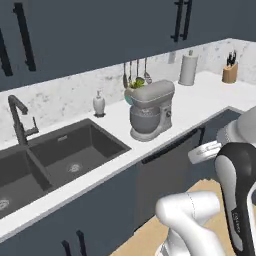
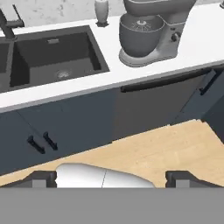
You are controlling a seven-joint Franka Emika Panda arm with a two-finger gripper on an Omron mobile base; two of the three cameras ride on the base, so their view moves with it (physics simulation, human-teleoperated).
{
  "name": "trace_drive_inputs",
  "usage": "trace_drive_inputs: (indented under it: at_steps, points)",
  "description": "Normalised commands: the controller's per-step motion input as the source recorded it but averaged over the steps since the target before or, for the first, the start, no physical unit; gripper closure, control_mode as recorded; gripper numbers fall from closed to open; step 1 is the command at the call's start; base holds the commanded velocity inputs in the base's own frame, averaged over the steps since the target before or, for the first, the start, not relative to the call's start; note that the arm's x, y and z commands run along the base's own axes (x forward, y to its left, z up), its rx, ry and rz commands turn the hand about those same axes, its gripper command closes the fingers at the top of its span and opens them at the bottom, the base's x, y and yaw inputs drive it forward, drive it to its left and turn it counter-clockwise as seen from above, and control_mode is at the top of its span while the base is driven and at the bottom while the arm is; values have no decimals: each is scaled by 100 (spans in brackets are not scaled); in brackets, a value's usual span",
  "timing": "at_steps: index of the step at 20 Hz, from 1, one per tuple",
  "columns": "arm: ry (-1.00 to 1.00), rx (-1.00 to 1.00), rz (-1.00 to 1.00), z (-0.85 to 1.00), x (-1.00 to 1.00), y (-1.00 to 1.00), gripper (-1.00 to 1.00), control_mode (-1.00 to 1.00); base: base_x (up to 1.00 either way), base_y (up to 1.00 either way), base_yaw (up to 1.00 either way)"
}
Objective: Navigate to the shelves.
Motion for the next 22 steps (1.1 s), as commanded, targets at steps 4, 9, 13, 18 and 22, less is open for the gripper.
trace_drive_inputs:
  at_steps: [4, 9, 13, 18, 22]
  points:
    - [0, 0, 0, 0, 0, 0, -100, 100, 0, 0, -100]
    - [0, 0, 0, 0, 0, 0, -100, 100, 0, 0, -100]
    - [0, 0, 0, 0, 0, 0, -100, 100, 0, 0, -100]
    - [0, 0, 0, 0, 0, 0, -100, 100, 0, -20, -93]
    - [0, 0, 0, 0, 0, 0, -100, 100, 0, -88, -67]
